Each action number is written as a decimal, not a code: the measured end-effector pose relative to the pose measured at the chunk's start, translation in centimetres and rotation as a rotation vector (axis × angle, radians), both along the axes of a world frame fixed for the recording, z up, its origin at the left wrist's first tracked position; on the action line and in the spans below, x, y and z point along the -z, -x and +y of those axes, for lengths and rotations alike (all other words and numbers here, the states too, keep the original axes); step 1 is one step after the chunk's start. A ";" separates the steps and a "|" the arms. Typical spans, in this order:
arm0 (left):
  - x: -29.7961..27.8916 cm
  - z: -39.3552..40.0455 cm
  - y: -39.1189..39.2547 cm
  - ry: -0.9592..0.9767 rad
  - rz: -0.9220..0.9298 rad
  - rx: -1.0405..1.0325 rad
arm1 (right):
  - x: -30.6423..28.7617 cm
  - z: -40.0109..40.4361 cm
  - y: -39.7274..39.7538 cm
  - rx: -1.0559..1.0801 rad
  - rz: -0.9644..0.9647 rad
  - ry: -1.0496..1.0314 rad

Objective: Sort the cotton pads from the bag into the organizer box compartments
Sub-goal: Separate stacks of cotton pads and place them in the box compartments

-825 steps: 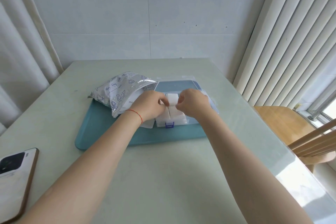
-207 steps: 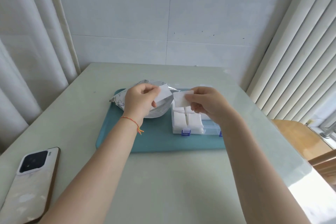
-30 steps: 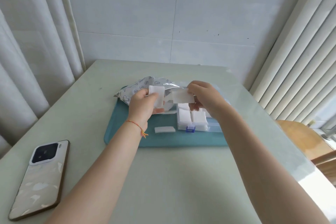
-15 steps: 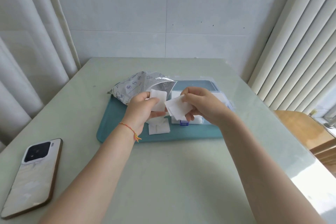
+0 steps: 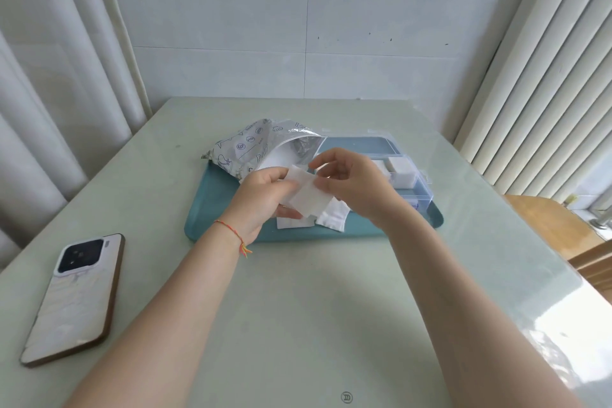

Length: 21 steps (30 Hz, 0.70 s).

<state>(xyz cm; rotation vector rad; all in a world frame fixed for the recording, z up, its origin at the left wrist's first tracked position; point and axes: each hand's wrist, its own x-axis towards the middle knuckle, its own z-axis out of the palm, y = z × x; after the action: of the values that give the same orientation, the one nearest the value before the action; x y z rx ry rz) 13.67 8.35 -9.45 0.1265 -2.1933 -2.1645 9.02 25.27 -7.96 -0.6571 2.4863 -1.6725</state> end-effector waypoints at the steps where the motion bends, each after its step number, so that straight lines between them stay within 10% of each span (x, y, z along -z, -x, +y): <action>1: -0.1 -0.1 0.0 -0.005 -0.001 0.015 | 0.0 0.1 -0.1 0.009 0.016 0.014; 21: 0.3 0.7 -0.1 -0.183 -0.023 0.017 | 0.1 0.7 -0.5 0.086 0.077 0.098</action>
<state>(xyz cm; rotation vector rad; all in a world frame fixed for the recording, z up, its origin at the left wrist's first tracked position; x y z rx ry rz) 13.78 9.02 -9.79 0.1427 -2.0113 -2.3812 9.48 25.92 -8.06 -0.6444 2.5330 -1.8436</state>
